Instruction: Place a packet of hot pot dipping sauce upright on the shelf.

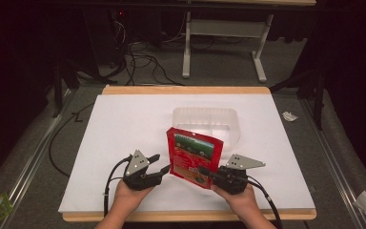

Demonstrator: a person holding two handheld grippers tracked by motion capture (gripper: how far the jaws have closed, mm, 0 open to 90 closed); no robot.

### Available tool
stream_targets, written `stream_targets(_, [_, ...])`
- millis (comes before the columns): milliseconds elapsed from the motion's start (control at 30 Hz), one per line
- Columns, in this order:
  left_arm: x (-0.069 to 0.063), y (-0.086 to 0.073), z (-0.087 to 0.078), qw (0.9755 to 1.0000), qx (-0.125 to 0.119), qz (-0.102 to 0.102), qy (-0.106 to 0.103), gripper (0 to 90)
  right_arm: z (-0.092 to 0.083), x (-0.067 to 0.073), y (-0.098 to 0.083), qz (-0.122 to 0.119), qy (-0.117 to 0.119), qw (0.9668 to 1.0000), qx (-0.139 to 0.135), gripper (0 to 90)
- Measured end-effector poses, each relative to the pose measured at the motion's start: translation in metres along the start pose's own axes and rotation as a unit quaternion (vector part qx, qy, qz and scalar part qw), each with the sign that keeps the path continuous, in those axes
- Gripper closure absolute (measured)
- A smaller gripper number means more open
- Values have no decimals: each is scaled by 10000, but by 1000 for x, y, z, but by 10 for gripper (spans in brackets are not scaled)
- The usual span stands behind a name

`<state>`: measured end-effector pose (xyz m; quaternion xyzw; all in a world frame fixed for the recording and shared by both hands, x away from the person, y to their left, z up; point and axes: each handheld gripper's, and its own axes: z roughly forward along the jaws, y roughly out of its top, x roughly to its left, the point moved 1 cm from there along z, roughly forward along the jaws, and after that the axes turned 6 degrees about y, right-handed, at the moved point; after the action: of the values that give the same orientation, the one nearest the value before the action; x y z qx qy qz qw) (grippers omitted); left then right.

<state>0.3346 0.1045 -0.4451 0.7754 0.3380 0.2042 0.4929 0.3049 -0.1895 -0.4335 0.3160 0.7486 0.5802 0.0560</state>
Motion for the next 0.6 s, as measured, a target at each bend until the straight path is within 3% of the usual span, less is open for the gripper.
stream_targets(333, [7, -3, -3, 9998, 146, 7, 161, 408, -20, -2, 8, -94, -318, 9991, -258, 896])
stream_targets(600, [16, -6, -13, 9996, 70, -163, 217, 409, -38, -8, 10, -86, -562, 9975, -409, 896])
